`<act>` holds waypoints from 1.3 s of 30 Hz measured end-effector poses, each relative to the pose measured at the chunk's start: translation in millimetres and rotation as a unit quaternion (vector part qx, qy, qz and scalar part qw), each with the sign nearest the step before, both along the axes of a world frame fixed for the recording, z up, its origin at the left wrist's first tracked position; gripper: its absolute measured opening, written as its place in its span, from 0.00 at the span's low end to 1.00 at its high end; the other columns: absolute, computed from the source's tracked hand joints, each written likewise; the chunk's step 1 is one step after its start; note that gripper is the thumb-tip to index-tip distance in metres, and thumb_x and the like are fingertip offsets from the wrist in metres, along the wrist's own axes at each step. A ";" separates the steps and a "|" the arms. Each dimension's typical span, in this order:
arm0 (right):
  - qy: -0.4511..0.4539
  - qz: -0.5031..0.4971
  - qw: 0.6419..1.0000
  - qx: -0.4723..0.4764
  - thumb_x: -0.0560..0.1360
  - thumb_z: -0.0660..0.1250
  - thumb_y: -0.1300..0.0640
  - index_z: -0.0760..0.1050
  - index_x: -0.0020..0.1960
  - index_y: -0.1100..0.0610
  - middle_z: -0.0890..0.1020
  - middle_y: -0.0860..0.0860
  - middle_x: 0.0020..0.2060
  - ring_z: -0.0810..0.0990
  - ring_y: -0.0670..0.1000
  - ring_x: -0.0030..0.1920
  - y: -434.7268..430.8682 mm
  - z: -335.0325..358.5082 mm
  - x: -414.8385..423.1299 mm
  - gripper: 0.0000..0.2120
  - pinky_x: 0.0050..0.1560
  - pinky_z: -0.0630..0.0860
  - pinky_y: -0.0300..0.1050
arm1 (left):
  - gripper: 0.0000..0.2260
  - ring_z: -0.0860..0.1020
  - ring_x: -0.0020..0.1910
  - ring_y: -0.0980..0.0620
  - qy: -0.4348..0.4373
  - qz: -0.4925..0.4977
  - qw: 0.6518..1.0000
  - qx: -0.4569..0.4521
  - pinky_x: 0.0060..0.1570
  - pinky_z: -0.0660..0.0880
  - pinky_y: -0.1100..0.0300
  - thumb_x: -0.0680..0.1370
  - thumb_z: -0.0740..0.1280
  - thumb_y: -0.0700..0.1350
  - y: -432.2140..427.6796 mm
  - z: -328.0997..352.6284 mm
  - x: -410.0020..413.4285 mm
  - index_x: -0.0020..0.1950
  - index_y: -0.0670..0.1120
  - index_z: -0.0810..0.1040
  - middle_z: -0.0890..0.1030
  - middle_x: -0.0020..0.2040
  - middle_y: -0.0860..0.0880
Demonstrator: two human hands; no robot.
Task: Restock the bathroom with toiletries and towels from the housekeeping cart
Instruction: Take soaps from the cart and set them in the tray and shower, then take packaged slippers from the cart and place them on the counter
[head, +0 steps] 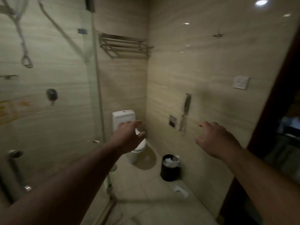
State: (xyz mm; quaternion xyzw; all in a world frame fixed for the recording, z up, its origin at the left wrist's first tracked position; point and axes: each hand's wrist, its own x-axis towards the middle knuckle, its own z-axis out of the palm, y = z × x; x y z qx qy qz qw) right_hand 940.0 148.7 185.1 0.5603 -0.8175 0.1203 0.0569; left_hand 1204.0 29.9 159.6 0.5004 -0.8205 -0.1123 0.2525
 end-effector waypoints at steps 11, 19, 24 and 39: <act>-0.006 -0.252 0.968 -0.004 0.81 0.59 0.41 0.59 0.78 0.53 0.67 0.57 0.73 0.67 0.60 0.71 116.7 -3.2 -209.0 0.30 0.67 0.70 0.56 | 0.30 0.65 0.74 0.42 -0.047 -0.245 0.968 -0.020 0.70 0.67 0.46 0.80 0.64 0.59 16.2 -4.3 -295.8 0.79 0.54 0.61 0.69 0.75 0.46; 0.002 -0.367 0.930 -0.010 0.80 0.56 0.36 0.45 0.81 0.46 0.55 0.55 0.79 0.60 0.63 0.75 115.5 0.9 -335.7 0.36 0.70 0.66 0.59 | 0.30 0.59 0.77 0.43 -0.009 -0.364 0.931 -0.007 0.73 0.65 0.43 0.81 0.64 0.57 -28.4 4.7 -449.3 0.80 0.52 0.58 0.65 0.78 0.47; 0.000 -0.398 0.917 -0.024 0.80 0.57 0.37 0.47 0.81 0.45 0.56 0.54 0.79 0.59 0.61 0.76 86.4 0.2 -388.0 0.35 0.71 0.64 0.58 | 0.31 0.60 0.76 0.42 -0.020 -0.402 0.915 0.002 0.72 0.65 0.41 0.80 0.64 0.58 -78.3 0.6 -528.3 0.80 0.53 0.58 0.66 0.77 0.46; 0.019 -0.481 0.877 0.001 0.79 0.60 0.40 0.53 0.79 0.48 0.68 0.56 0.73 0.70 0.59 0.69 110.0 -40.5 -539.8 0.33 0.65 0.71 0.54 | 0.28 0.65 0.72 0.44 -0.030 -0.531 0.846 -0.022 0.68 0.65 0.50 0.81 0.64 0.54 -64.6 -40.6 -744.6 0.79 0.51 0.61 0.68 0.75 0.47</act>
